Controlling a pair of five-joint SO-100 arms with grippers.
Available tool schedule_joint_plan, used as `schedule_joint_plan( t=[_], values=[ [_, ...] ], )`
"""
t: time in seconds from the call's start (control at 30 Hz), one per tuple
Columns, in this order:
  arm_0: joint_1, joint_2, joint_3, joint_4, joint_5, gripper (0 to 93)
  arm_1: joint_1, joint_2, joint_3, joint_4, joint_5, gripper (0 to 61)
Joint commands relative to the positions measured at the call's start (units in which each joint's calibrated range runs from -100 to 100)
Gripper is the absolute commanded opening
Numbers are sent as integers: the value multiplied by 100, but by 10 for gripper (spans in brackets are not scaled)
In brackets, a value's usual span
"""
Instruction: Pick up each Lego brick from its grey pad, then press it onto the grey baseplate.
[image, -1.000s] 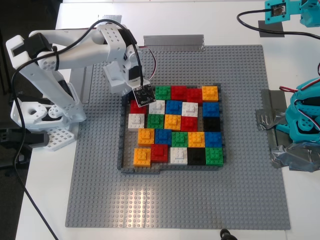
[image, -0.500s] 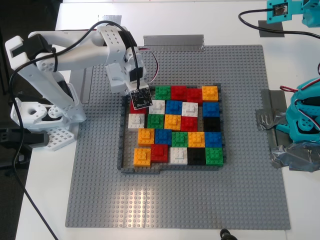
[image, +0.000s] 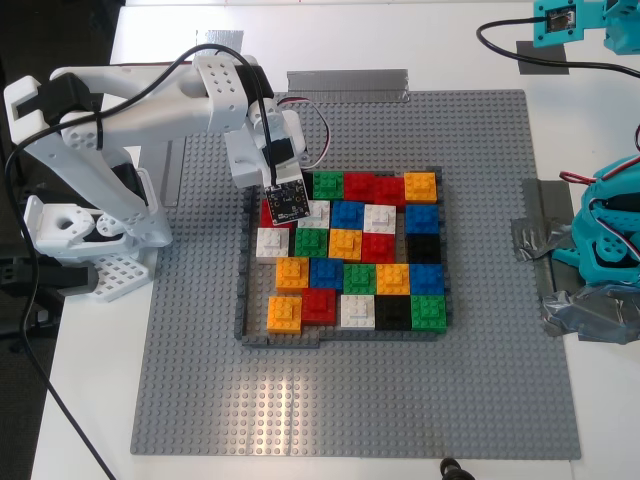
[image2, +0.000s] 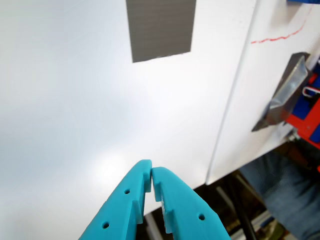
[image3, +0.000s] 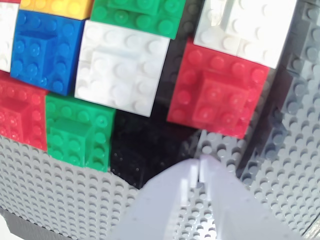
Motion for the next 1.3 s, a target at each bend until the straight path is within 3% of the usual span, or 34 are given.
schedule_joint_plan(
  t=[0.0, 0.93, 1.27],
  values=[
    [42, -127, -45, -51, 30, 0, 230, -343, -554, -342, 20, 1],
    [49, -136, -45, -51, 30, 0, 223, -1442, -626, 1847, 328, 1],
    [49, -179, -45, -51, 30, 0, 477, -1922, 873, 1017, 396, 1]
  ],
)
